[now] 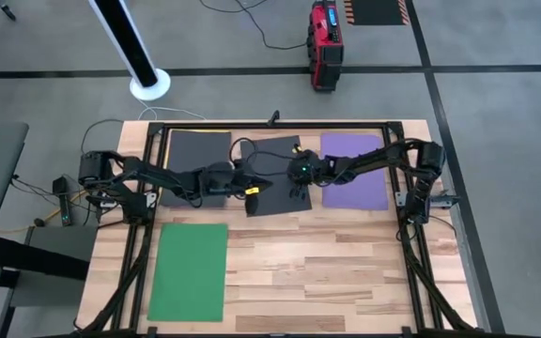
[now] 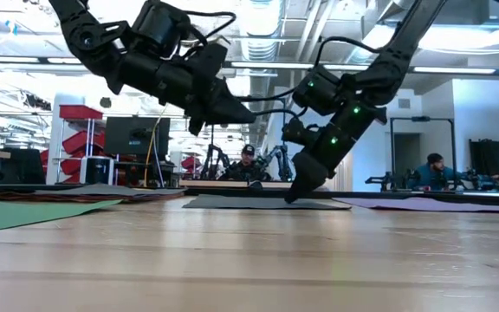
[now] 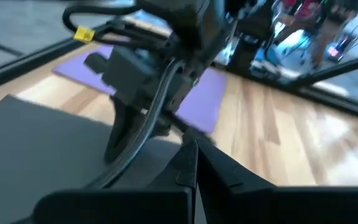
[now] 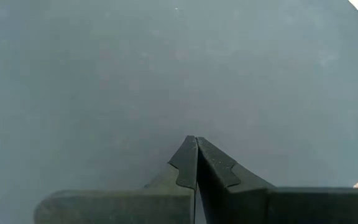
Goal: Organize paper
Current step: Adjust the right black paper
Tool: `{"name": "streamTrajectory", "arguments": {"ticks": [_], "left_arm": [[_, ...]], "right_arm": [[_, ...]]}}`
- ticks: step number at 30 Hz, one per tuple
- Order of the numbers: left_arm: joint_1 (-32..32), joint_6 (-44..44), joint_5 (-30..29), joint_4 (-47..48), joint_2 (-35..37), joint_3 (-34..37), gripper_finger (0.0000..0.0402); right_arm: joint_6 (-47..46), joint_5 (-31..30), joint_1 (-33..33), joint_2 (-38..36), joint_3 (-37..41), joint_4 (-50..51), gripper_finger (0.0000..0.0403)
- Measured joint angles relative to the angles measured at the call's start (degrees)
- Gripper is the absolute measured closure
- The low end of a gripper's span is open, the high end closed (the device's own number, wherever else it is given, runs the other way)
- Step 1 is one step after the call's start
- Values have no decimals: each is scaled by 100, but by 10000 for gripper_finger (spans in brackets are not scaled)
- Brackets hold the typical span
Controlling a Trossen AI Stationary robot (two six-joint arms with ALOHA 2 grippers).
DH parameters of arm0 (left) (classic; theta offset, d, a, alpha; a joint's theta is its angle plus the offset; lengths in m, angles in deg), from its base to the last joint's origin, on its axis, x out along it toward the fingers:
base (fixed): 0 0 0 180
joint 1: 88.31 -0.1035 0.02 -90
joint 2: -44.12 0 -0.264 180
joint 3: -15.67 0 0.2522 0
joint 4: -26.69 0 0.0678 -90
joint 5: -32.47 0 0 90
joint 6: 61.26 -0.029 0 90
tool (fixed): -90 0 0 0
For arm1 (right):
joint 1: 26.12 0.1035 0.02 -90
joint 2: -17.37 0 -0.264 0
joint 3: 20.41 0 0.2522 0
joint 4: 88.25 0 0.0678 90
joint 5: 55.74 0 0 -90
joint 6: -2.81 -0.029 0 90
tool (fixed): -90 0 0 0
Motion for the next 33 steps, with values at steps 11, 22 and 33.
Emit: {"name": "streamTrajectory", "arguments": {"ticks": [11, 22, 33], "left_arm": [[-4, 594, -84, -1404, 0, 797, 401], [-4, 590, -113, -1406, 0, 833, 401], [-149, 600, 86, -1476, 0, 833, 401]], "right_arm": [[-554, 1, -168, 7, 2, 67, 403], [-756, -13, -168, 12, 4, 82, 403], [-809, -36, -235, 14, 11, 98, 403]]}}
